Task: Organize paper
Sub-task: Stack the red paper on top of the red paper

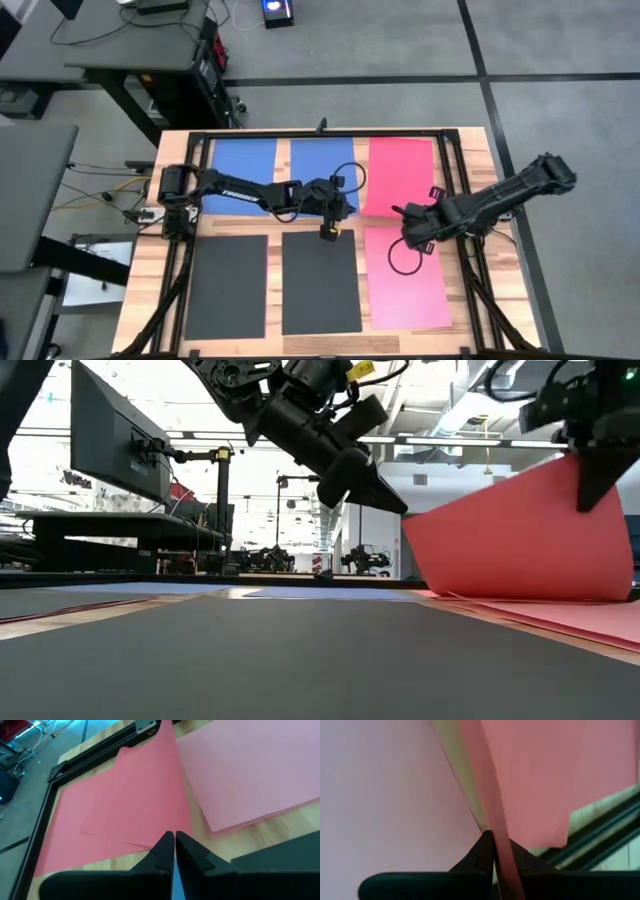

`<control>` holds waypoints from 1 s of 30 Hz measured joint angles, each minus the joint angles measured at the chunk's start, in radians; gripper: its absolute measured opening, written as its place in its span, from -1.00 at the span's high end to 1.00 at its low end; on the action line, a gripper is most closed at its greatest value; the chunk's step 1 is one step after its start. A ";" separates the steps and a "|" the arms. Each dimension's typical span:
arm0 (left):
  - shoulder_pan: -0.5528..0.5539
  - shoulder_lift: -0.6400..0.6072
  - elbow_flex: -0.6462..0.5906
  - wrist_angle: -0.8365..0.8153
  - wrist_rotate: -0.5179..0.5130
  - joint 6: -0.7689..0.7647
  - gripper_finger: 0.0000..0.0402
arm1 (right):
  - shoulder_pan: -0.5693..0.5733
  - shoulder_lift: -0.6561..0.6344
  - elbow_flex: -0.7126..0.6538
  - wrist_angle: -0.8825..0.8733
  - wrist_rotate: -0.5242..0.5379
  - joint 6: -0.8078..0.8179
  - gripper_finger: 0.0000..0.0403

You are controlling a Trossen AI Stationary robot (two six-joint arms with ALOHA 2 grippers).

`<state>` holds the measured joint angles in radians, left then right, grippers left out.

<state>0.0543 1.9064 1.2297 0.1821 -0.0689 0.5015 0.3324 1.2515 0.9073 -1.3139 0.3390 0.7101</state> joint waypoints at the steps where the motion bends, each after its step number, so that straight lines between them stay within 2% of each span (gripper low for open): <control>1: -0.003 0.000 0.000 -0.002 0.000 0.003 1.00 | -0.007 0.010 0.000 -0.006 -0.001 0.000 1.00; 10: -0.009 0.000 0.000 -0.012 0.008 -0.011 1.00 | -0.034 0.066 0.000 -0.021 -0.026 -0.038 1.00; 13: 0.002 0.000 0.000 -0.019 0.011 -0.021 0.94 | -0.032 0.063 0.000 -0.022 -0.026 -0.037 1.00; 17: 0.037 0.000 0.000 -0.046 0.018 -0.061 0.69 | -0.032 0.063 0.000 -0.021 -0.026 -0.038 1.00; 24: 0.095 0.025 0.001 0.034 0.184 -0.152 0.12 | -0.032 0.062 0.000 -0.021 -0.026 -0.038 1.00; 27: 0.081 0.063 0.001 0.069 0.195 -0.135 0.00 | -0.032 0.062 0.000 -0.021 -0.026 -0.038 1.00; 30: 0.072 0.091 0.007 0.070 0.200 -0.135 -0.03 | -0.032 0.062 0.000 -0.016 -0.026 -0.038 1.00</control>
<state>0.1265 1.9971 1.2364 0.2522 0.1309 0.3664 0.3004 1.3132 0.9073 -1.3303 0.3130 0.6724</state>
